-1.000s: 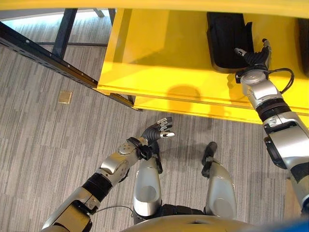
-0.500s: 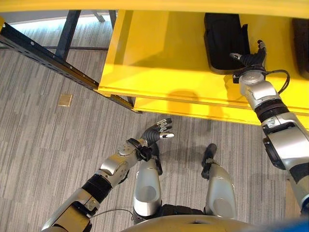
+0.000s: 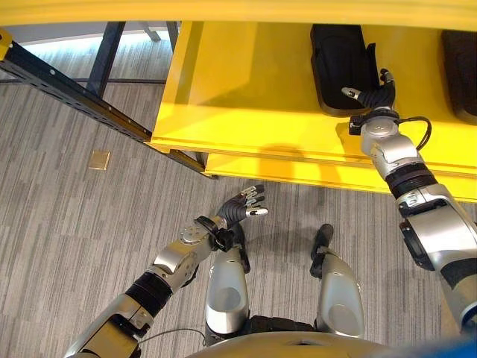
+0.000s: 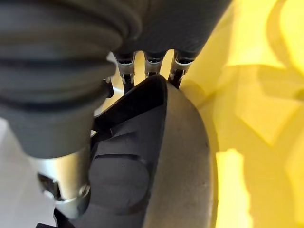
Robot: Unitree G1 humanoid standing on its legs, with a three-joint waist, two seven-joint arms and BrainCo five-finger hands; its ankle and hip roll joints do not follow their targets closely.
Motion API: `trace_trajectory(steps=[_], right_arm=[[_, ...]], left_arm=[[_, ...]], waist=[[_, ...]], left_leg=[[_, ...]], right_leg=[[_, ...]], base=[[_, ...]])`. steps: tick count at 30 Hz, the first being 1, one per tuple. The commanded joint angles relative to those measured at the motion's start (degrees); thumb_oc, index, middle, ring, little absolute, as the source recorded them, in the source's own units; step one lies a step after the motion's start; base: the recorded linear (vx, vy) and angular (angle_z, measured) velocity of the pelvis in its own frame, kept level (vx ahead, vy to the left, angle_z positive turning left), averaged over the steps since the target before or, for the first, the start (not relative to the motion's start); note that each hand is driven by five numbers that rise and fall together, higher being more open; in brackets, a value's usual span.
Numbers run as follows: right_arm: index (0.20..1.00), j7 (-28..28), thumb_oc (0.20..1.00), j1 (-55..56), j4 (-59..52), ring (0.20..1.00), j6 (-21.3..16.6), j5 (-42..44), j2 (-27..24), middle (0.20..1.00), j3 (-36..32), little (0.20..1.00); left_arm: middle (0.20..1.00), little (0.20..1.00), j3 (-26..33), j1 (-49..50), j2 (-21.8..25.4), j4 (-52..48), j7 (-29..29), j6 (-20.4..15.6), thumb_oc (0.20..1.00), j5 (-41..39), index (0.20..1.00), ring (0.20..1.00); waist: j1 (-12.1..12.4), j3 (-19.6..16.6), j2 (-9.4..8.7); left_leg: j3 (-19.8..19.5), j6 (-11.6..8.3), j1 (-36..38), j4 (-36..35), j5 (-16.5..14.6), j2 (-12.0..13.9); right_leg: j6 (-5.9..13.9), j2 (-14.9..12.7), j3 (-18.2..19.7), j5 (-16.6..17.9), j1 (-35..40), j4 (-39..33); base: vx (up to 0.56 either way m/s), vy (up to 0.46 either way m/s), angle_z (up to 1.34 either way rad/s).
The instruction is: Move parts from the plastic box to the shelf.
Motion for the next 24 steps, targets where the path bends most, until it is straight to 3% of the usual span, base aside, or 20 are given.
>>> trace_trajectory(steps=[1, 24], right_arm=[[1.0, 0.5, 1.0, 2.9, -1.8, 1.0, -0.2, 0.7, 1.0, 1.0, -1.2, 1.0], [1.0, 4.8, 1.0, 10.1, -8.2, 1.0, 0.6, 1.6, 4.0, 1.0, -1.0, 1.0]], left_arm=[[1.0, 1.0, 0.2, 2.4, -0.4, -3.2, -1.6, -2.8, 1.0, 1.0, 1.0, 1.0], [1.0, 1.0, 1.5, 3.8, -1.3, -3.4, -1.6, -2.9, 1.0, 1.9, 1.0, 1.0]], waist=[[1.1, -1.1, -0.28], [-0.2, -1.1, -0.71]], left_leg=[[1.2, 0.5, 0.1, -0.3, 0.2, 0.6], [1.6, 0.55, 0.6, -0.5, 0.2, 0.7]], right_leg=[[5.03, -4.3, -2.1, -7.2, 0.3, 9.7], [4.88, -3.5, -1.0, -7.0, 0.4, 8.9]], base=[[0.0, 0.0, 0.0], [0.0, 0.0, 0.0]])
